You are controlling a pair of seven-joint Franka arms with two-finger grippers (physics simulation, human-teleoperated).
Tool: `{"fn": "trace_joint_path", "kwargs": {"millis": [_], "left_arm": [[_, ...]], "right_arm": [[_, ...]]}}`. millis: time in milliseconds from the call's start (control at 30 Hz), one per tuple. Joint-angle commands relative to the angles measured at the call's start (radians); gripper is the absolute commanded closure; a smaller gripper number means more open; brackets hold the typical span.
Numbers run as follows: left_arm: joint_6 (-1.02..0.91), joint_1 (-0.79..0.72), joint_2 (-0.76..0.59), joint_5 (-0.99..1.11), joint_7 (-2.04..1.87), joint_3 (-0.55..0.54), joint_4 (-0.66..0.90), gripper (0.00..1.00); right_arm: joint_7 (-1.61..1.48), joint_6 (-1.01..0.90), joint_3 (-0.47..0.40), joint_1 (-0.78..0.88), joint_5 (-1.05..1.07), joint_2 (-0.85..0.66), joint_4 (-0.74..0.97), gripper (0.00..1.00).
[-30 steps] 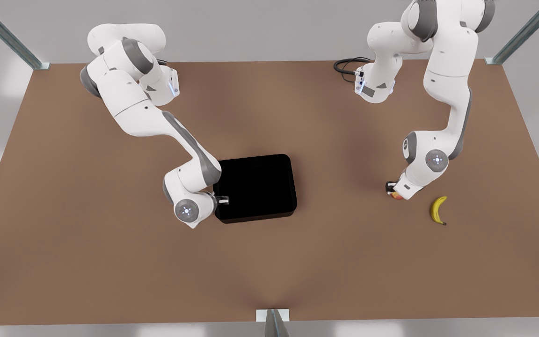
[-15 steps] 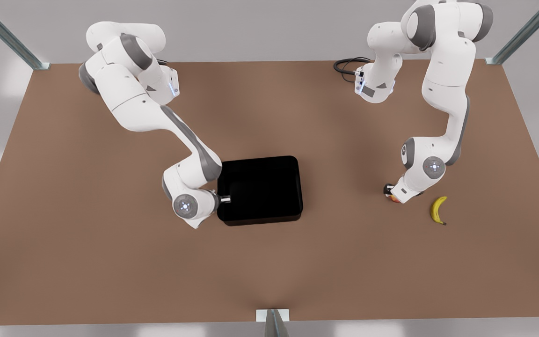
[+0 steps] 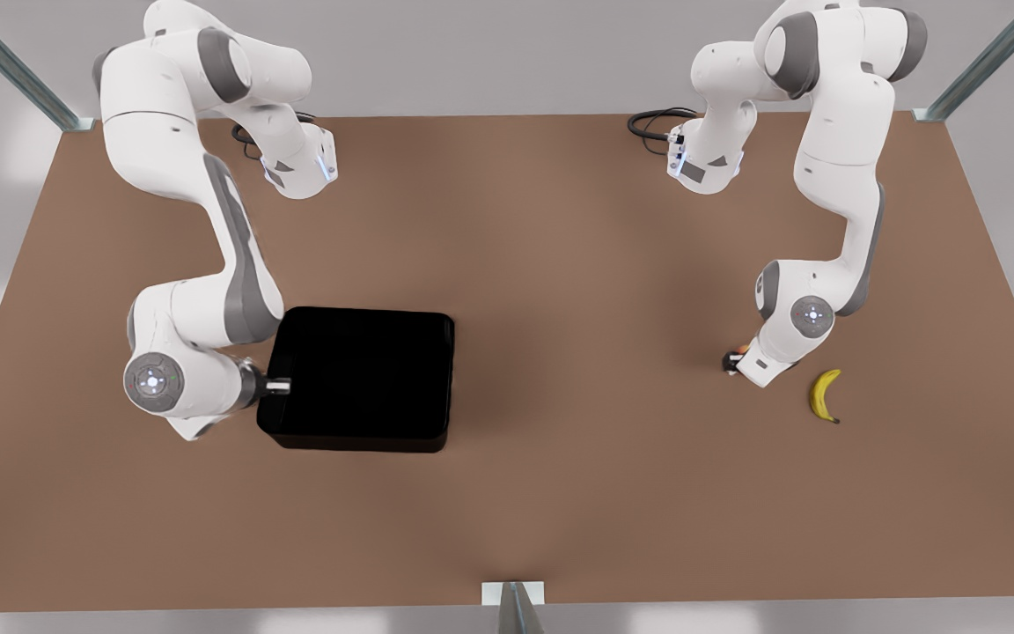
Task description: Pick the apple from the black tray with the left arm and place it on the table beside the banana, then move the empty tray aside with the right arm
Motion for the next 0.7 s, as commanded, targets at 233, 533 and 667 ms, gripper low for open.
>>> {"fn": "trace_joint_path", "kwargs": {"millis": [233, 533, 667], "left_arm": [[-0.187, 0.003, -0.19, 0.013, -0.071, 0.002, 0.023, 0.0], [-0.825, -0.004, -0.321, -0.098, 0.063, -0.098, 0.528, 0.0], [-0.825, -0.006, -0.35, -0.095, 0.06, -0.116, 0.559, 0.0]], "right_arm": [[-0.865, -0.014, -0.245, -0.029, -0.006, 0.052, 0.022, 0.93], [-0.995, 0.182, -0.31, -0.037, 0.096, 0.177, 0.022, 0.91], [-0.963, 0.19, -0.307, -0.035, 0.106, 0.184, 0.025, 0.33]]}}
